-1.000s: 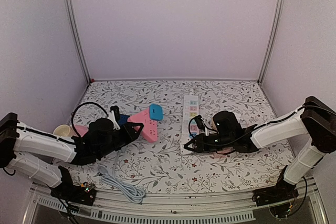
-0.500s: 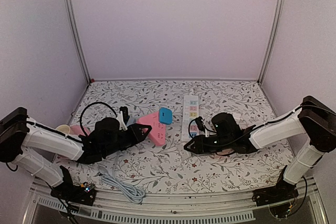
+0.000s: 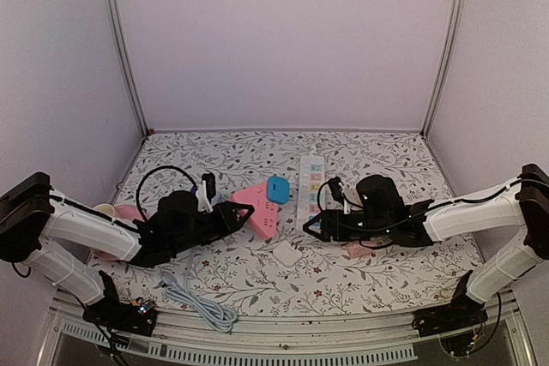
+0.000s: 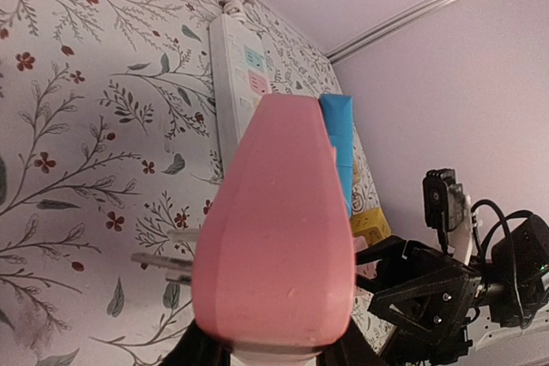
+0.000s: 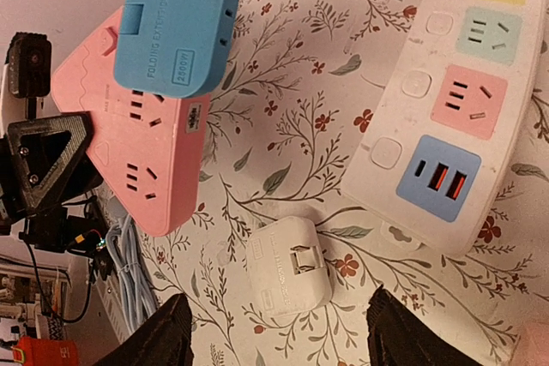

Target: Pull the plug off the socket

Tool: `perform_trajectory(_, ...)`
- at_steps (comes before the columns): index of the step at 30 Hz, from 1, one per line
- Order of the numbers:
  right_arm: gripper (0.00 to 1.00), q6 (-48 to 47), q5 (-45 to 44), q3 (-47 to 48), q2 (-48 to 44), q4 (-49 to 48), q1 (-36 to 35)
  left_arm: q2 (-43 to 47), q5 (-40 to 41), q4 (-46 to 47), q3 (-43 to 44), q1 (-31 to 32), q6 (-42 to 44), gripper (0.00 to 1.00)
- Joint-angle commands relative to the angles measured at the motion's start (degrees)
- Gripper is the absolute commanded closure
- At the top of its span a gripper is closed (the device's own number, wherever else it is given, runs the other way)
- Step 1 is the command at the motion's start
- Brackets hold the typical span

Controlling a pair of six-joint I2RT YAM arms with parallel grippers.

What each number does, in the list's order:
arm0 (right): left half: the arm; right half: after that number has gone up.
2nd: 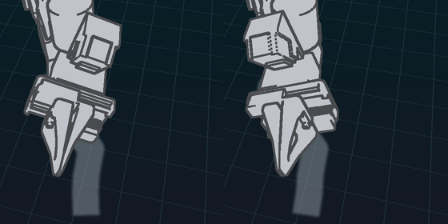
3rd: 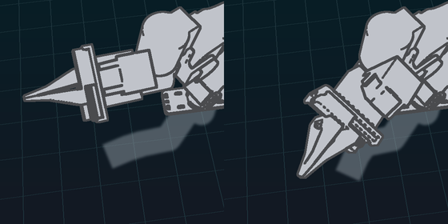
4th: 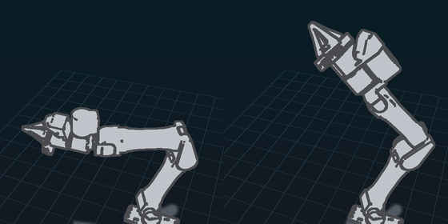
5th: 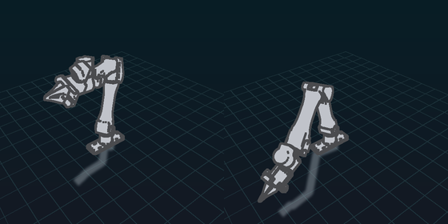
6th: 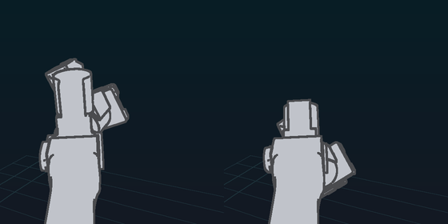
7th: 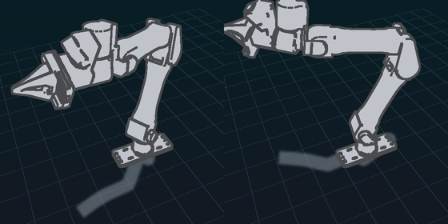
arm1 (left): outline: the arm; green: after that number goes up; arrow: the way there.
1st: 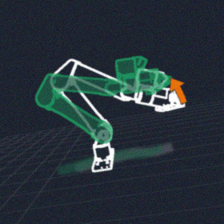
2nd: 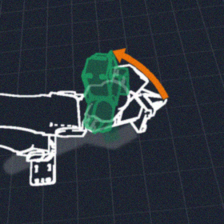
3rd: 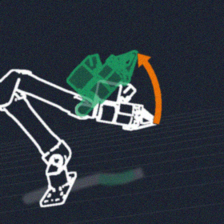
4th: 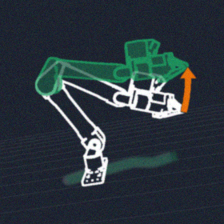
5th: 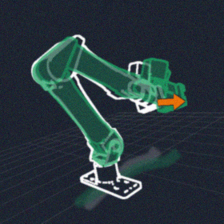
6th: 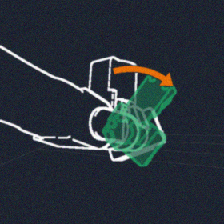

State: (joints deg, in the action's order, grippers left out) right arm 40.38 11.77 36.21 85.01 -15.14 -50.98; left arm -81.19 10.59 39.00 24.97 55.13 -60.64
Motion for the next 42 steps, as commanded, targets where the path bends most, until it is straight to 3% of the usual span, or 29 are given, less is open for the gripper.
perform_trajectory(1, 0.27, -1.22, -1.84, 1.58, -2.99, 1.42, 0.07, -1.23, -2.69, 6.51, 2.17, 0.65, 0.53, 1.0)
perform_trajectory(10, 0.09, -1.21, -0.5, 3.05, -5.93, -1.56, 0.57, -2.64, -6.55, 10.97, 2.79, 1.05, 0.94, 1.0)
perform_trajectory(19, 0.04, 1.65, 4.49, 0.79, -7.69, -11.76, 2.96, -3.73, -11.22, 17.23, 2.54, 1.54, 1.12, 1.0)
perform_trajectory(33, 0.12, 8.1, 12.87, -0.58, -4.06, -25.94, 4.59, -4.92, -14.74, 19.73, 4.92, 3.13, 2.01, 1.0)
perform_trajectory(42, 0.26, 9.64, 12.82, -1.77, -4.94, -27.43, 5.54, -5.41, -15.0, 19.69, 5.47, 3.44, 2.29, 1.0)
